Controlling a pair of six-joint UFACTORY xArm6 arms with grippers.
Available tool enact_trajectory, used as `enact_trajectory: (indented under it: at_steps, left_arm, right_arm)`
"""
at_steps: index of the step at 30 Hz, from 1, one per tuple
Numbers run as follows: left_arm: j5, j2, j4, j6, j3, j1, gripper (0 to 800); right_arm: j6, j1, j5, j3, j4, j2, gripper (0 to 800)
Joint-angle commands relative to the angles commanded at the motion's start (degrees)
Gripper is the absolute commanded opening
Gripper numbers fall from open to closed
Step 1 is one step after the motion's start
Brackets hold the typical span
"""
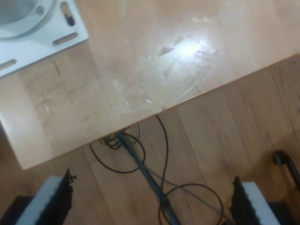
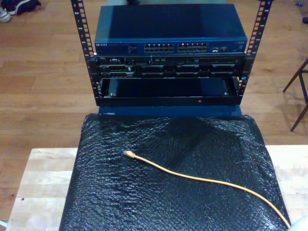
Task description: Grab the cable and plug it in
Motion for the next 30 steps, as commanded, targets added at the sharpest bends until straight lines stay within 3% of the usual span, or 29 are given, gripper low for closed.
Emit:
enact_trajectory:
  at_steps: [3, 7, 17, 23, 30]
  left_arm:
    - [0.0, 0.0, -1.1, -3.3, 0.0, -3.1, 798]
    - [0.1, 0.0, -3.2, -7.6, 0.0, -6.3, 798]
    - [0.0, 0.1, -7.2, -16.0, 0.1, -13.4, 798]
    - [0.0, 0.5, -9.1, -21.2, 0.1, -17.3, 799]
    - [-0.4, 0.5, -10.8, -27.1, 0.1, -21.5, 798]
  right_arm:
    - [3.0, 0.7, 2.9, -1.8, 1.0, 0.5, 799]
    - [5.1, 2.0, 6.8, -4.0, 6.8, 1.2, 799]
    - [11.2, 4.0, 18.5, -11.2, 15.4, 4.8, 799]
    - [17.0, 6.6, 19.9, -13.3, 19.2, 4.8, 799]
    - [24.4, 14.2, 19.7, -15.2, 19.6, 4.8, 799]
